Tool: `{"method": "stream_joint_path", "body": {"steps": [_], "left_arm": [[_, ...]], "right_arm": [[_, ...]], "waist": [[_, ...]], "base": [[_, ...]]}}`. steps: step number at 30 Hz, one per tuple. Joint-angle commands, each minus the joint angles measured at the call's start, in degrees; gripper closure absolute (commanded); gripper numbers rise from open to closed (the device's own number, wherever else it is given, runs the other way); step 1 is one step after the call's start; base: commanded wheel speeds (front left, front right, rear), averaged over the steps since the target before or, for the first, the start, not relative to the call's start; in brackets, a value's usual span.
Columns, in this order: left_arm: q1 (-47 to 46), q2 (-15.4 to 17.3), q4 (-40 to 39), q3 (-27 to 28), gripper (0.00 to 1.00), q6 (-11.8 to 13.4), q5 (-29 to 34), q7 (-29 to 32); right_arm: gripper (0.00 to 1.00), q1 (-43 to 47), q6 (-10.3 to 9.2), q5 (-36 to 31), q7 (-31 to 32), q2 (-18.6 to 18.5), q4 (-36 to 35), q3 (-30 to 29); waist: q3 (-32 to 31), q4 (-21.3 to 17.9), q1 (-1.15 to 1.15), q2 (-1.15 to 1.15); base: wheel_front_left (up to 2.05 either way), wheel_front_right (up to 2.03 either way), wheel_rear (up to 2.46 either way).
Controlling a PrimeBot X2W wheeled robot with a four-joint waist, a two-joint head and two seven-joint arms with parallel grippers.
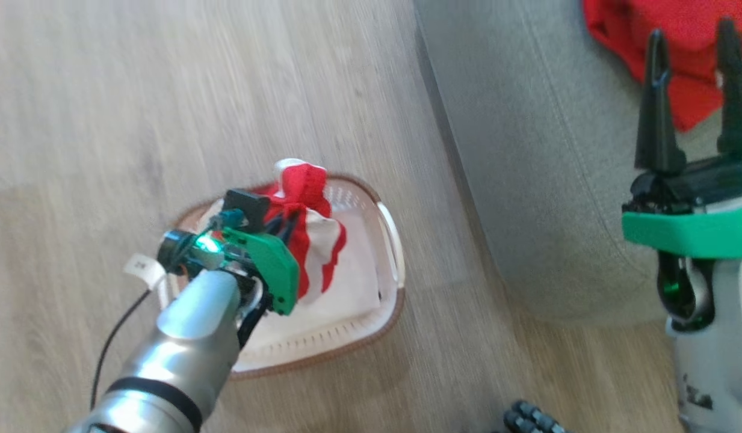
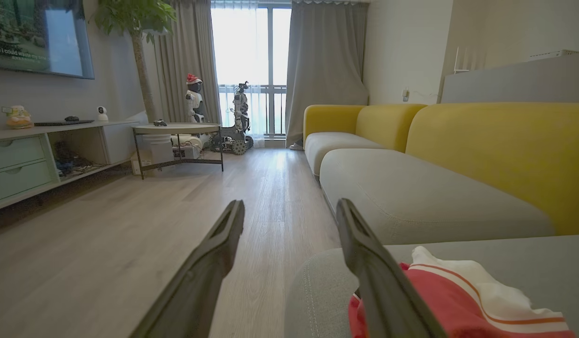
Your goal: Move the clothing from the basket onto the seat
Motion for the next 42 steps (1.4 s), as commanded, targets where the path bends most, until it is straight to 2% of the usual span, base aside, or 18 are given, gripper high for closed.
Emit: {"method": "stream_joint_path", "body": {"steps": [1,7,18,23,33,42], "left_arm": [[0.42,0.29,-2.31,0.54,1.00,-0.33,-0.84,-1.39],[1.86,0.54,-7.56,-0.47,1.00,-0.34,-2.84,-3.13],[3.65,2.34,-20.35,1.63,1.00,-0.16,-4.44,-3.68],[4.38,3.95,-27.70,2.38,1.00,1.14,-4.80,-3.11],[4.03,7.74,-43.64,4.11,1.00,4.40,-6.26,3.15],[3.78,9.51,-51.07,4.44,1.00,6.43,-6.69,6.89]], "right_arm": [[0.00,1.76,0.41,-0.47,-0.28,-1.51,-1.30,0.75],[0.00,5.26,0.41,-0.08,-0.28,-2.78,0.29,1.10],[0.00,10.20,0.41,0.72,-0.28,-3.44,2.26,2.85],[0.00,12.80,0.41,1.37,-0.28,-3.26,3.53,4.56],[0.00,15.93,0.41,2.46,-0.28,-3.23,5.72,9.38],[0.00,15.85,0.41,3.37,-0.28,-2.87,6.66,13.62]], "waist": [[-6.28,3.10,0.00,-0.01],[-12.81,5.96,0.00,-0.01],[-19.79,9.36,0.00,-0.01],[-23.06,10.34,0.00,-0.01],[-26.58,10.99,0.00,-0.01],[-26.36,11.23,0.00,-0.01]], "base": [[0.00,0.00,0.00],[0.00,0.00,0.00],[0.00,0.00,0.00],[0.00,0.00,0.00],[0.00,0.00,0.00],[0.00,0.00,0.00]]}}
